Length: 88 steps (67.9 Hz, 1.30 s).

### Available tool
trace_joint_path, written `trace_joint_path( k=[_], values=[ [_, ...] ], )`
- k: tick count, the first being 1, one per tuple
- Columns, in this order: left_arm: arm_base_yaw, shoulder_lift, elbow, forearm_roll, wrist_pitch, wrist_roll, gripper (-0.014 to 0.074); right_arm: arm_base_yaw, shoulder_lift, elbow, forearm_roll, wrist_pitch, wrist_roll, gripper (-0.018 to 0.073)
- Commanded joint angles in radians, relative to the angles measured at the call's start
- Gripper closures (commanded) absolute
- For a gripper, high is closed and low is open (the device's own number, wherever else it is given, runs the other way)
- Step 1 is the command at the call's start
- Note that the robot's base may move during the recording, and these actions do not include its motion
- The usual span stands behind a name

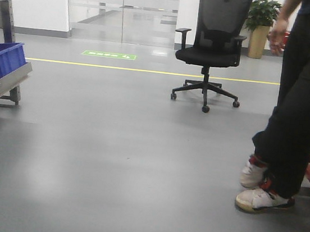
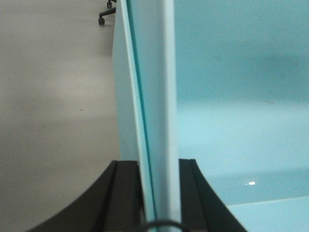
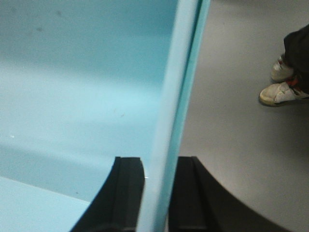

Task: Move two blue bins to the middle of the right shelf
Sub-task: 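Drive across the floor past the person, holding the teal bin, then turn the base toward the shelf of blue bins, keeping the bin held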

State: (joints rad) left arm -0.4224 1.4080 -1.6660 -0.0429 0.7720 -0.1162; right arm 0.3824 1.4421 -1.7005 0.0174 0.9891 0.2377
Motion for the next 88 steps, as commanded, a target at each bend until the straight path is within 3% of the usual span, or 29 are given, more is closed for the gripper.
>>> trace_joint_path(
  k=[1,88],
  values=[
    [-0.003,-0.025,-0.023,-0.015,-0.110,0.012,0.0707,-0.003,-0.019,-0.015,-0.017,-0.062,-0.016,0.0712],
    [-0.003,-0.025,-0.023,-0.015,-0.110,0.012,0.0707,-0.003,-0.019,-0.015,-0.017,-0.062,-0.016,0.0712]
  ],
)
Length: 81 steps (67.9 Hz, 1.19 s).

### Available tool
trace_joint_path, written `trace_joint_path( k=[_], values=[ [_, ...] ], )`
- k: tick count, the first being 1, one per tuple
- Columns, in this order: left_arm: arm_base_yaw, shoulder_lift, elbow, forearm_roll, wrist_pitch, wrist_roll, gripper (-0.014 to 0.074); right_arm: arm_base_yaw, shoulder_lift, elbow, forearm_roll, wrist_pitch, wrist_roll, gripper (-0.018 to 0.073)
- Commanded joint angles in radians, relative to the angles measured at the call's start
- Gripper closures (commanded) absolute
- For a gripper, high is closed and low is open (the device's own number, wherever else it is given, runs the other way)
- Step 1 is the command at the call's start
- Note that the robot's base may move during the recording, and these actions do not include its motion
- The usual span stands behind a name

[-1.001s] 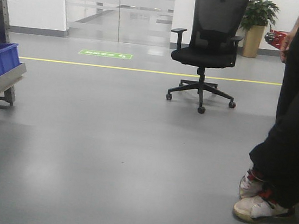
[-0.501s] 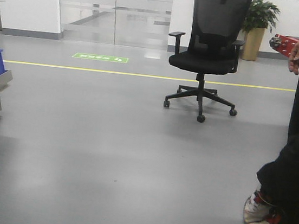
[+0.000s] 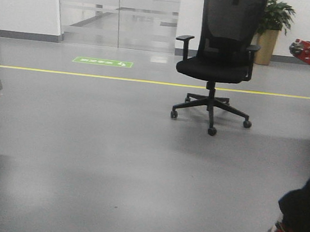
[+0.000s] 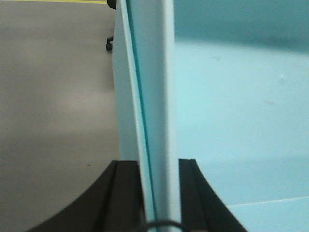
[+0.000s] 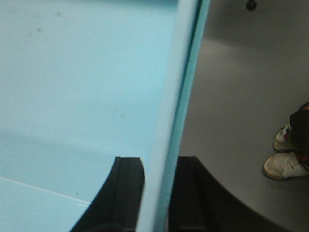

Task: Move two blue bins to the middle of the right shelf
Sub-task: 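Turn the base toward the shelf of blue bins, keeping the bin held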

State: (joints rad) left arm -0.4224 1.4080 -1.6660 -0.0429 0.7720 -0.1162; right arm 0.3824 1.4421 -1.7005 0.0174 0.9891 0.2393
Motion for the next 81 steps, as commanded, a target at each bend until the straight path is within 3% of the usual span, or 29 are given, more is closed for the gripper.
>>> trace_joint_path(
  k=[1,81],
  values=[
    [-0.003,-0.025,-0.023,-0.015,-0.110,0.012,0.0707,-0.003,-0.019,-0.015,-0.017,-0.062,-0.018,0.0712],
    [-0.003,-0.025,-0.023,-0.015,-0.114,0.012,0.0707,-0.003,-0.019,-0.015,-0.017,-0.062,-0.018,0.0712]
  ],
)
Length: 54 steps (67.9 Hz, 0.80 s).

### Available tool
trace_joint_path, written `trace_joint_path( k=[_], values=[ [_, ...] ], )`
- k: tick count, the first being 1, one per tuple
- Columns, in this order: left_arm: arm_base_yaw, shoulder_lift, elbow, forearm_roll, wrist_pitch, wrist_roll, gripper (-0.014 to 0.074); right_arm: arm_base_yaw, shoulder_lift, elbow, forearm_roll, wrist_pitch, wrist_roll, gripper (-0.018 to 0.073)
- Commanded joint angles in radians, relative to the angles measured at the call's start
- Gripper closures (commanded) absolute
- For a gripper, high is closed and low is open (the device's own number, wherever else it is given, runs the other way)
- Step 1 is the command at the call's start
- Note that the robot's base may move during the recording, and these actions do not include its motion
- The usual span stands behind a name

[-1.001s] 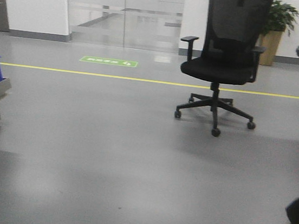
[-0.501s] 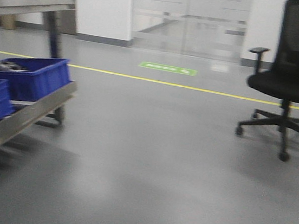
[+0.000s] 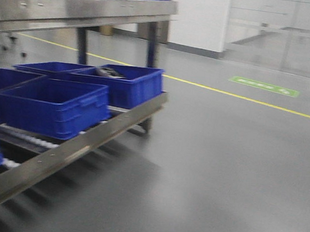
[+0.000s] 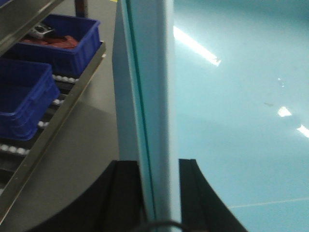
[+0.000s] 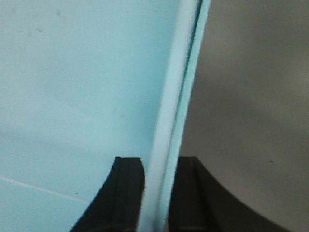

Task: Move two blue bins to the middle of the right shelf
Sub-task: 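Turn the base toward the shelf of blue bins, keeping the bin held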

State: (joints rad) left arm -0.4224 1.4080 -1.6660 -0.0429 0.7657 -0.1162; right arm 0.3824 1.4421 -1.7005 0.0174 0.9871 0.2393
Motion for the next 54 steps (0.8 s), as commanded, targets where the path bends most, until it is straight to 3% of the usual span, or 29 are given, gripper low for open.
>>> trace_joint_path(
  k=[1,54],
  values=[
    [-0.003,-0.025,-0.023,-0.015,-0.108,0.012,0.0707,-0.003,-0.019,-0.015,-0.017,-0.060,-0.018,0.0712],
    [-0.003,-0.025,-0.023,-0.015,-0.108,0.012,0.0707,-0.003,-0.019,-0.015,-0.017,-0.060,-0.018,0.0712]
  ],
)
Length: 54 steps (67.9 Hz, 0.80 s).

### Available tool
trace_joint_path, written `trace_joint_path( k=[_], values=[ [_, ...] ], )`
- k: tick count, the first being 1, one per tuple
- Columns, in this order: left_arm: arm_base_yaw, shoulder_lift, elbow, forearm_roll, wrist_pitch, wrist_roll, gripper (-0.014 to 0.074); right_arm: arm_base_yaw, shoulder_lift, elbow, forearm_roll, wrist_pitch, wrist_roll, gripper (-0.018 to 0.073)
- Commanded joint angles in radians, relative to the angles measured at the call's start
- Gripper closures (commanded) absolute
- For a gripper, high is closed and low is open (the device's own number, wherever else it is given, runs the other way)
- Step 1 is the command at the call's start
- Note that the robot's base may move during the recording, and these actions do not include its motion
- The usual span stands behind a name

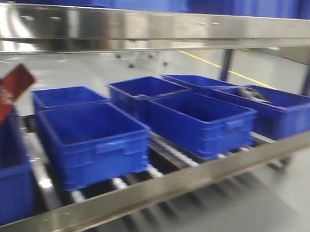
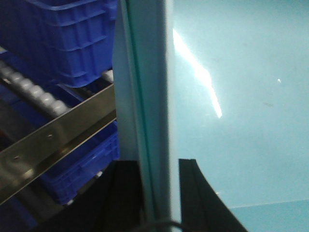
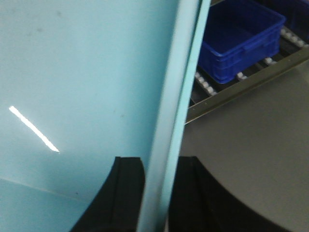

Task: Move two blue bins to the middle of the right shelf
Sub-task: 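Turn the base toward the shelf of blue bins, keeping the bin held, then drive up to the shelf and align facing its upper level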

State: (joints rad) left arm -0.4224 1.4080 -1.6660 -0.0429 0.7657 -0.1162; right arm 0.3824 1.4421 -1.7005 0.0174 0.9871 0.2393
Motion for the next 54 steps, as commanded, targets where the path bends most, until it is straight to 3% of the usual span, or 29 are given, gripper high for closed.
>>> trace_joint_path(
  k=[1,54],
  values=[
    [-0.003,-0.025,-0.023,-0.015,-0.108,0.012,0.0707,-0.003,-0.019,-0.015,-0.017,-0.060,-0.018,0.0712],
    [-0.003,-0.025,-0.023,-0.015,-0.108,0.012,0.0707,-0.003,-0.019,-0.015,-0.017,-0.060,-0.018,0.0712]
  ],
)
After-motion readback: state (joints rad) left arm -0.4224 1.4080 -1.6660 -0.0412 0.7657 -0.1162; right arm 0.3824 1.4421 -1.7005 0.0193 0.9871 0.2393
